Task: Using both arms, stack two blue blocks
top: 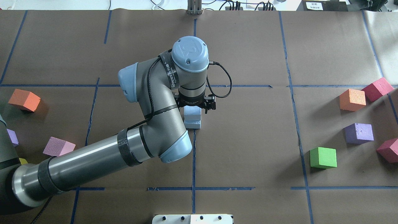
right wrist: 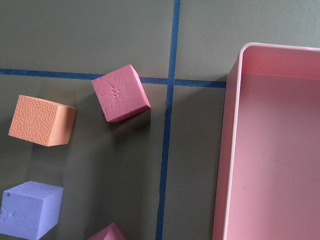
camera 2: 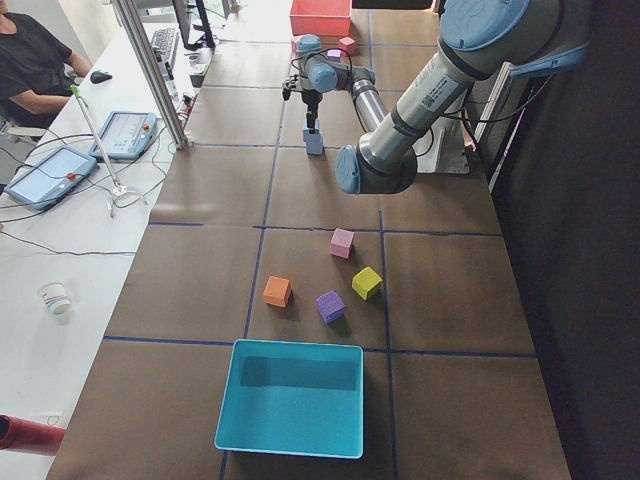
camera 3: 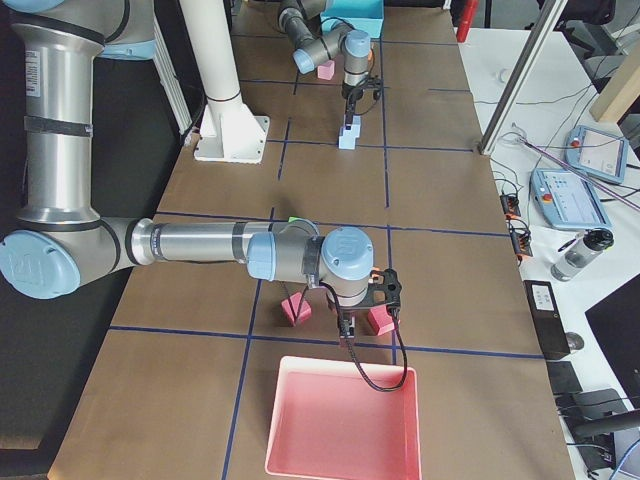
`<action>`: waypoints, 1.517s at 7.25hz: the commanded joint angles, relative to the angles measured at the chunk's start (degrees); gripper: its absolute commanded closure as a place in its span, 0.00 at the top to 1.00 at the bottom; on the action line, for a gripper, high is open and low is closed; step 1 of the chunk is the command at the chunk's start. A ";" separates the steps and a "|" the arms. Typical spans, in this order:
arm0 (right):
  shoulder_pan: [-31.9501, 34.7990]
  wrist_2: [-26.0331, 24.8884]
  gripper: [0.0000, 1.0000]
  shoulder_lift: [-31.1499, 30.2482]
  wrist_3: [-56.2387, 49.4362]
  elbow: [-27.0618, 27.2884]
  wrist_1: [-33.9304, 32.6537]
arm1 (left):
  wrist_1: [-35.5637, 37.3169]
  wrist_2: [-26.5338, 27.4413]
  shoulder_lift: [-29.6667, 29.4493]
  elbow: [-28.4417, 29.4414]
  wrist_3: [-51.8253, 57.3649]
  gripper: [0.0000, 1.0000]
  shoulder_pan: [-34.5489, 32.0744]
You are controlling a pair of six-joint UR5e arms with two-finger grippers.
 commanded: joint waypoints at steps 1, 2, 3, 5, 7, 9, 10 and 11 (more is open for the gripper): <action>0.18 0.03 1.00 -0.08 -0.12 0.00 0.06 | 6.56 -0.24 0.32 -7.58 0.15 1.00 -0.39; 0.18 0.03 1.00 -0.08 -0.20 0.00 0.06 | 8.61 -0.25 0.58 -9.71 0.24 1.00 -1.52; 0.18 -0.06 1.00 -0.34 -0.38 -0.09 0.06 | 10.46 -0.25 3.37 -14.60 0.24 1.00 -2.14; 0.18 -0.14 1.00 -1.92 -0.64 -0.35 0.06 | 11.61 -0.33 15.63 -27.76 4.33 1.00 -4.85; 0.18 -0.23 1.00 -2.71 0.05 -1.92 3.89 | 16.52 -0.86 22.27 -34.50 18.45 1.00 -13.52; 0.18 -0.23 1.00 -3.07 0.67 -2.02 5.16 | 15.84 -11.09 33.22 -35.83 32.94 1.00 -26.86; 0.18 -0.41 1.00 -2.98 2.07 -1.94 5.24 | 15.84 -13.06 37.63 -35.66 40.16 1.00 -32.59; 0.18 -0.23 1.00 -2.98 2.51 -1.67 5.25 | 15.23 -14.56 43.15 -35.40 47.11 1.00 -38.13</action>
